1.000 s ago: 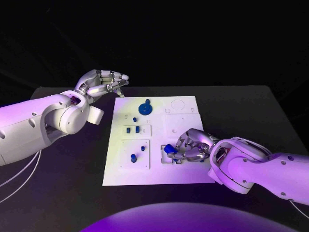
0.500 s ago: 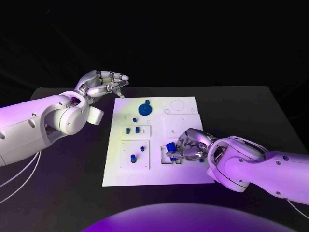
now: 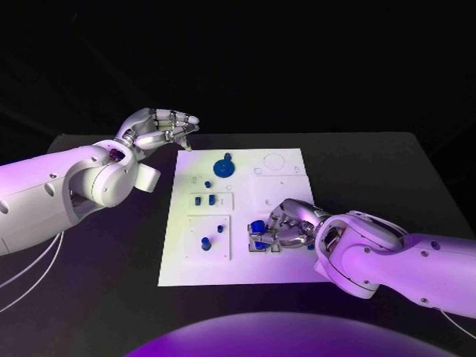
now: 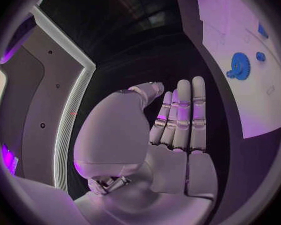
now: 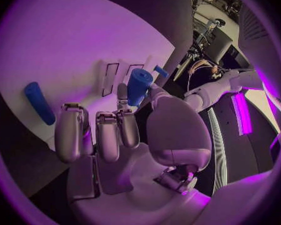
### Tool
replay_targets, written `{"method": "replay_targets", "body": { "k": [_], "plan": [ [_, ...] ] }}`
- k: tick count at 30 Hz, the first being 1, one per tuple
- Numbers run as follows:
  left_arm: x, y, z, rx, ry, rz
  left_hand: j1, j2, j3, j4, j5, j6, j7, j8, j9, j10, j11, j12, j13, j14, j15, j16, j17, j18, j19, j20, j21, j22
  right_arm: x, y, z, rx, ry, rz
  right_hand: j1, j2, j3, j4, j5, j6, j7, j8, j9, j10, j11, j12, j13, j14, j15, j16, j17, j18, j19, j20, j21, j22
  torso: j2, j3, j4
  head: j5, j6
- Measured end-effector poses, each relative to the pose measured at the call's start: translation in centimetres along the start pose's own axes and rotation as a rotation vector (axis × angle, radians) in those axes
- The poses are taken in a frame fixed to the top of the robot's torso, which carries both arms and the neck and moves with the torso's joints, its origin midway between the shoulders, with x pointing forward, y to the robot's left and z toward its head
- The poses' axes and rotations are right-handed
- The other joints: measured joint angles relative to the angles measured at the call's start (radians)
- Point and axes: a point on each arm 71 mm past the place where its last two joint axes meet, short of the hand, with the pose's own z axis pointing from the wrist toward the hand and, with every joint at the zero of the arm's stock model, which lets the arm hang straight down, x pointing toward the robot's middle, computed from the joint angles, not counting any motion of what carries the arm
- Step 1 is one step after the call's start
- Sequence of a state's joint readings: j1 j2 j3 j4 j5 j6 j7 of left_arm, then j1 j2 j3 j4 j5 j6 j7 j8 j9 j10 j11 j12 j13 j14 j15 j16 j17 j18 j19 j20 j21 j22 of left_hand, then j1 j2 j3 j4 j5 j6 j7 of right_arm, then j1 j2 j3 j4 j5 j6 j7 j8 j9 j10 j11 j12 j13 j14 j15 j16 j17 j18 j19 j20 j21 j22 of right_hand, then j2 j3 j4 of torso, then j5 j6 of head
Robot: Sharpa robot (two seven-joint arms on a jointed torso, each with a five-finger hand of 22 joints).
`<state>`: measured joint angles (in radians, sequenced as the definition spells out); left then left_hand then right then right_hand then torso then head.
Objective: Assemble the parts on the task board
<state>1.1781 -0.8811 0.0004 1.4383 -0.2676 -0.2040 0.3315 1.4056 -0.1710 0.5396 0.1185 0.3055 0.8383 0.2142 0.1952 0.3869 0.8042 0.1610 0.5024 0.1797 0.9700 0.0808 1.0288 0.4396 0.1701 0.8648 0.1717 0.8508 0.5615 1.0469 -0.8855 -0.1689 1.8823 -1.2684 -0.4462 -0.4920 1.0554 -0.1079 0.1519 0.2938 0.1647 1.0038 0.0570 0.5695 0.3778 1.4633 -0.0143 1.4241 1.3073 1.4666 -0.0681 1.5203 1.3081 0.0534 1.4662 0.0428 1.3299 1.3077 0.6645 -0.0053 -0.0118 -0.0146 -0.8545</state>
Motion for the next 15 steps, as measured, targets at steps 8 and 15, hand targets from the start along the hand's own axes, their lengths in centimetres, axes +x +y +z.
{"method": "replay_targets", "body": {
  "k": [8, 15],
  "plan": [
    [-0.04, 0.02, -0.03, -0.003, 0.001, 0.001, 0.000, 0.000, 0.000, 0.000, 0.000, 0.000, 0.000, 0.000, 0.000, 0.000, 0.000, 0.000, 0.000, 0.000, 0.000, 0.000, 0.000, 0.000, 0.000, 0.000, 0.000, 0.000, 0.04, 0.14, -0.20, -0.008, 0.000, -0.002, 0.000, 0.000, -0.003, -0.003, 0.000, 0.000, 0.000, 0.000, 0.000, 0.000, 0.000, 0.000, 0.000, 0.000, 0.000, 0.000, 0.000, 0.000, 0.000, 0.000, 0.000, 0.000, 0.000, -0.0001, -0.0001, 0.003, -0.001],
    [-0.03, 0.03, -0.03, -0.005, 0.002, 0.001, 0.000, 0.000, 0.000, 0.000, 0.000, 0.000, 0.000, 0.000, 0.000, 0.000, 0.000, 0.000, -0.001, 0.000, 0.000, 0.000, 0.000, 0.000, 0.000, 0.000, 0.000, 0.000, -0.06, -0.08, -0.15, -0.004, -0.004, -0.007, -0.030, 0.006, -0.031, 0.000, 0.000, -0.002, 0.002, 0.007, 0.001, 0.000, 0.000, 0.000, 0.001, 0.000, 0.000, 0.000, 0.000, 0.000, 0.000, 0.000, 0.000, 0.000, -0.001, -0.0001, -0.0004, 0.003, 0.001]
  ]
}}
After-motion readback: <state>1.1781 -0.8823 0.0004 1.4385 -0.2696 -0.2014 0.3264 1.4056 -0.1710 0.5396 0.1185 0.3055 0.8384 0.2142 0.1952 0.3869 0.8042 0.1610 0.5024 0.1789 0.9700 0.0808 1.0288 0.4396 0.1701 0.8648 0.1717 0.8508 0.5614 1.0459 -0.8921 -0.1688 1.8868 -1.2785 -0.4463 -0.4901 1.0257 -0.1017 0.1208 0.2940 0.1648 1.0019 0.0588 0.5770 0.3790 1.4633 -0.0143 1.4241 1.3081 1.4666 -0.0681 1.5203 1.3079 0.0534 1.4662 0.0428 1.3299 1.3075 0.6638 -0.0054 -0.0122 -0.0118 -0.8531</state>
